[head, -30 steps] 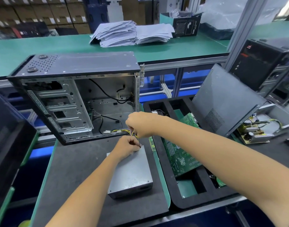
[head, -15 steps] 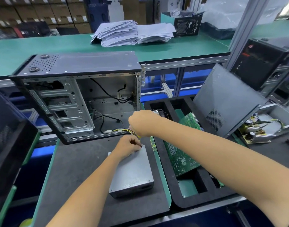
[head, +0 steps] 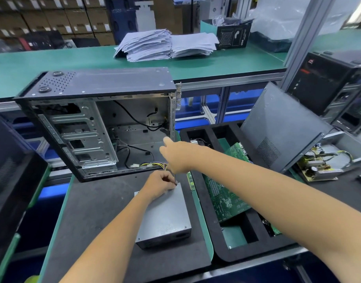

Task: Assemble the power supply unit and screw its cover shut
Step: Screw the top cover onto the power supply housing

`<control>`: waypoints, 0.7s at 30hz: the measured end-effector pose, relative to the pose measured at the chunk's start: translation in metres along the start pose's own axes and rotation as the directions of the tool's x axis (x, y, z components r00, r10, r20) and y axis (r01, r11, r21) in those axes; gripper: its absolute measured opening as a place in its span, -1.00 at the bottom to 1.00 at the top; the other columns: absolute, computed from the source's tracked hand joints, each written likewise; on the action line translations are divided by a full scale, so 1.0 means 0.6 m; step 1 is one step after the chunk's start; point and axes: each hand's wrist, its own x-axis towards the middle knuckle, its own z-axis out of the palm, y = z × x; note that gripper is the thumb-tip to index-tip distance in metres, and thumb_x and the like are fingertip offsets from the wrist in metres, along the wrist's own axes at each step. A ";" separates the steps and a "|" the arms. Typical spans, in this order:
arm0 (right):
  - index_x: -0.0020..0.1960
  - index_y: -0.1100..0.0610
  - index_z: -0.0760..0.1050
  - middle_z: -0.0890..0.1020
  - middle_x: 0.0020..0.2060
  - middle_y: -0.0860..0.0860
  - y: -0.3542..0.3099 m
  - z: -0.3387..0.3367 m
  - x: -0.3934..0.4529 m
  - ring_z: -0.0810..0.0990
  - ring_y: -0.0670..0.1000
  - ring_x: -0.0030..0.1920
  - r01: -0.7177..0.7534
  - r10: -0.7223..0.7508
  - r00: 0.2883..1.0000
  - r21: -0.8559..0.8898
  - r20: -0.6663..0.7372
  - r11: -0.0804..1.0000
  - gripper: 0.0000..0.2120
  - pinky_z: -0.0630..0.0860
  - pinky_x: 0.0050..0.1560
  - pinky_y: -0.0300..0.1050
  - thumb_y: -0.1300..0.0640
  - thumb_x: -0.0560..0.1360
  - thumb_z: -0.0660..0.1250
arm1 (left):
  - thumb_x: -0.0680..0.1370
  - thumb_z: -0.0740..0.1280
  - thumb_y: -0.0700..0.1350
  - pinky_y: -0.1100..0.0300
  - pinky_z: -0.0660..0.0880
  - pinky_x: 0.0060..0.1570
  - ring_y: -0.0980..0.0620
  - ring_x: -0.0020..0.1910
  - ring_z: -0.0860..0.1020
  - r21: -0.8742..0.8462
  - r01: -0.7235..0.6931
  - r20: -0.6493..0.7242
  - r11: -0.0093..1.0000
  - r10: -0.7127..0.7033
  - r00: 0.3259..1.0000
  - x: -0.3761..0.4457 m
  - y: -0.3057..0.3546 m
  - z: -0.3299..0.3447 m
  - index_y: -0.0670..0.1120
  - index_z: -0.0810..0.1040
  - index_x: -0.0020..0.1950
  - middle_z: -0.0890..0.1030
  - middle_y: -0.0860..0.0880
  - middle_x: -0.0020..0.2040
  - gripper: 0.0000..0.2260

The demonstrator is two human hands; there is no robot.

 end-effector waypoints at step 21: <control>-0.01 0.19 0.35 0.38 -0.12 0.09 -0.001 0.002 0.000 0.44 0.07 -0.24 -0.055 0.061 0.997 0.119 -0.049 0.991 -0.88 0.36 -0.29 -0.11 0.13 0.60 0.19 | 0.38 0.42 -0.41 0.36 0.41 -0.36 0.22 -0.39 0.52 0.030 -0.016 -0.010 0.999 0.017 1.000 0.000 0.001 -0.002 -0.21 0.62 -0.26 0.66 -0.06 -0.22 -0.89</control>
